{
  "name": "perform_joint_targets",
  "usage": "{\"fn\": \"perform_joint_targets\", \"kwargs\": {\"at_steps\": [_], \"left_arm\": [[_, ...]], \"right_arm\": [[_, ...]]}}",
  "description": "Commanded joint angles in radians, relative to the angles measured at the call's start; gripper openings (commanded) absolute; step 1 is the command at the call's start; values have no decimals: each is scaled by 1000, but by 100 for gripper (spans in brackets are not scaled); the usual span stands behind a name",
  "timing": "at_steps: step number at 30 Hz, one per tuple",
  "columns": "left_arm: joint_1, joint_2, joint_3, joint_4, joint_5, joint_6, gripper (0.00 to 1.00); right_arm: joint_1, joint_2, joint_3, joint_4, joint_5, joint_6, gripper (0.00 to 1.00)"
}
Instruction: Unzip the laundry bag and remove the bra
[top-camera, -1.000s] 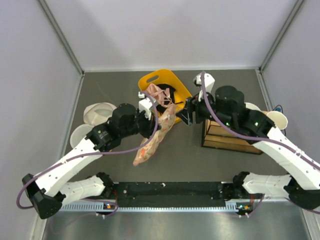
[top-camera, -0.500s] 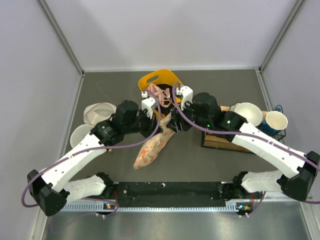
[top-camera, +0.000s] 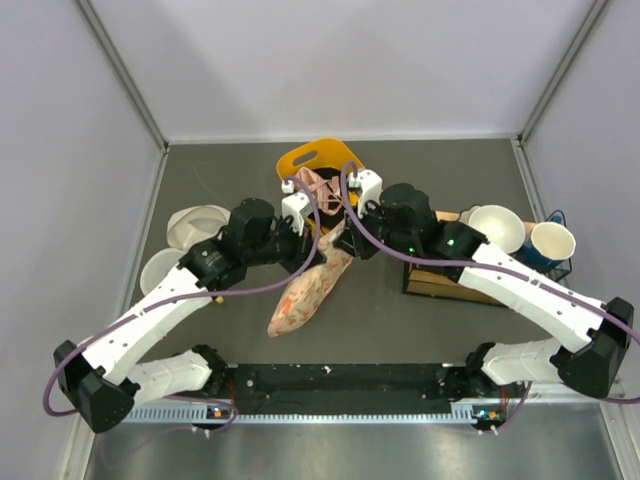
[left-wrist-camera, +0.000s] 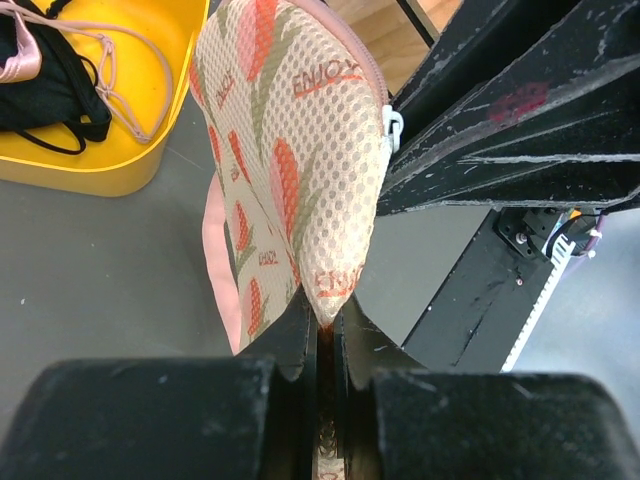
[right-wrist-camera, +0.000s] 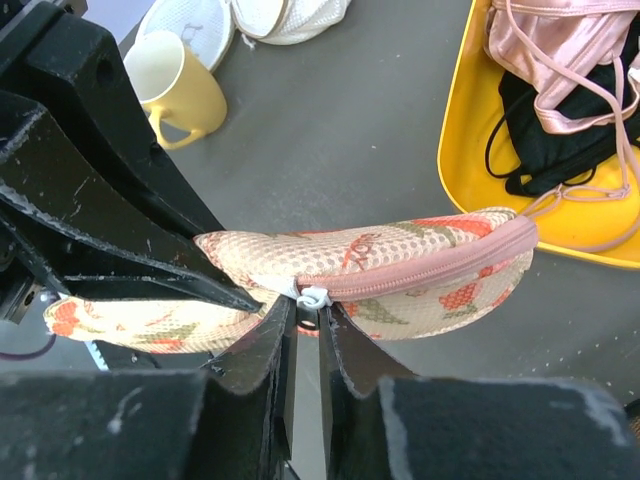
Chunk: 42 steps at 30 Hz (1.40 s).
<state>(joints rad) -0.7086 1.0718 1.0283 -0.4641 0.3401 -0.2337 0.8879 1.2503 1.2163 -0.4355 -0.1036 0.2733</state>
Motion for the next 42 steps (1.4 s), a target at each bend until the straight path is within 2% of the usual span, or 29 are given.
{"fn": "perform_joint_targets", "kwargs": {"at_steps": [1,2,10,16,25,29,31,32,34,35,39,42], "left_arm": [[18,-21,23,54,40,16,0],[24,-22,16,54,42,16,0],[58,-30,-4,38,79,43,0],[70,-29,-13,-5,102,77,0],[70,33,16,-84,247,146,0],[70,50,35,-85,257,162,1],[70,54,56,-81,246,155,22],[70,56,65,-76,244,149,52],[70,60,91,-49,261,128,72],[72,62,101,-38,269,117,86],[70,99,164,-15,267,74,94],[72,117,173,60,267,19,92]], "right_arm": [[9,-52,12,41,48,1,3],[9,-60,9,35,60,0,0],[-32,-89,-3,-6,93,-29,0],[-136,-103,-17,-20,-30,-40,0],[-159,-60,26,-57,-90,-89,0],[-159,-43,66,-97,-184,-91,0],[-161,-28,92,-114,-218,-76,0],[-161,-22,103,-120,-252,-68,0],[-159,-11,114,-135,-278,-43,0],[-159,4,120,-141,-298,-39,0],[-159,21,137,-163,-286,-34,0],[-159,26,150,-178,-269,-28,0]]}}
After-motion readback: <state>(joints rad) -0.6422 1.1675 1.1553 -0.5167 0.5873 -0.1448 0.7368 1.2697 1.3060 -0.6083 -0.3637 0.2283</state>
